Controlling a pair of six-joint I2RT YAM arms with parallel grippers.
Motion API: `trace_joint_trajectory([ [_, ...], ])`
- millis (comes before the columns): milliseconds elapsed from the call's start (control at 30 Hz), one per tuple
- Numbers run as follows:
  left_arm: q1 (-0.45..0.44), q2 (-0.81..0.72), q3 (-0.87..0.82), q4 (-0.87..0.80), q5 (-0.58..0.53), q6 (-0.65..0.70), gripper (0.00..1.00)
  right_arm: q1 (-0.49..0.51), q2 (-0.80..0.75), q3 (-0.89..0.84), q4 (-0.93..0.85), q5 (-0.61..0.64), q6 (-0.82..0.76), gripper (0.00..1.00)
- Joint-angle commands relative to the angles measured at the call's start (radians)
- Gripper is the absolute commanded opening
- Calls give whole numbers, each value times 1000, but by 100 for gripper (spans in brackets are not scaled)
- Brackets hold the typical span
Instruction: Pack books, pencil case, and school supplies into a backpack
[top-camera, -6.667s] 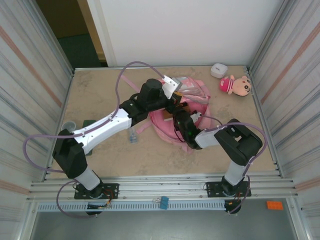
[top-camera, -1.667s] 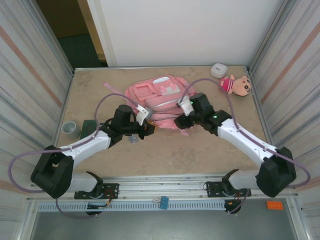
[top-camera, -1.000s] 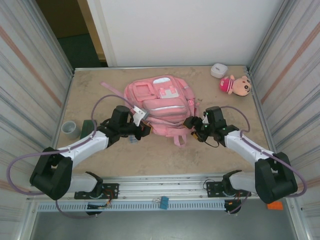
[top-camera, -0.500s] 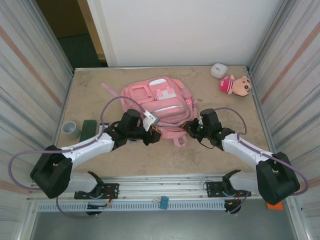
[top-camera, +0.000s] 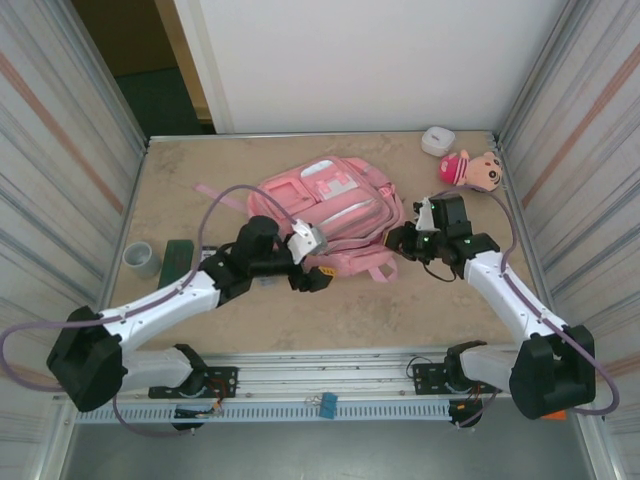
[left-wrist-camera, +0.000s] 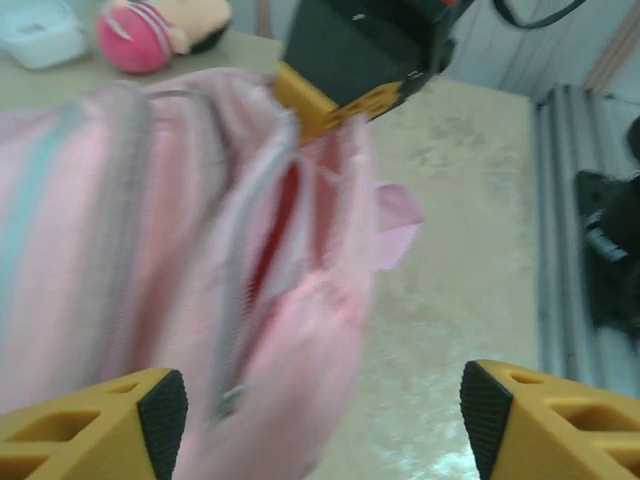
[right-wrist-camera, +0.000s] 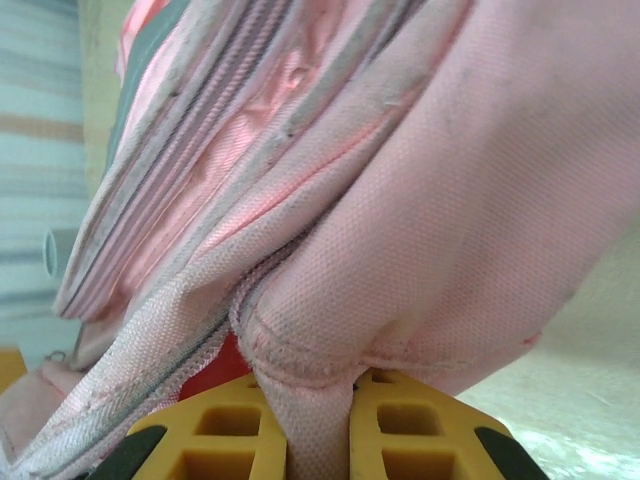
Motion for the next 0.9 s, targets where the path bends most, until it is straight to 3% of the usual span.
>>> trace_joint_trajectory([
  [0,89,-20,-62,127,-31,142,79,-38,1,86,-89,-169,-232,0],
  [167,188,55,-65,155,80,269,89,-72,36,132,-96,-190,-280,0],
  [300,209,137,-60,175,185,364,91,-84,66,154,-99,-210,-285,0],
  [467,209,203,11,174,373,352,91,-90,84,169,-100,-206,-281,0],
  [633,208,169,8,177,504,319,90,-94,90,181,-102,-186,-279,0],
  [733,197,138,4,123,492,321,89,-103,96,189,-103,-192,-276,0],
  [867,154,157,-28,122,277,367,86,-104,98,199,-104,-205,-276,0],
])
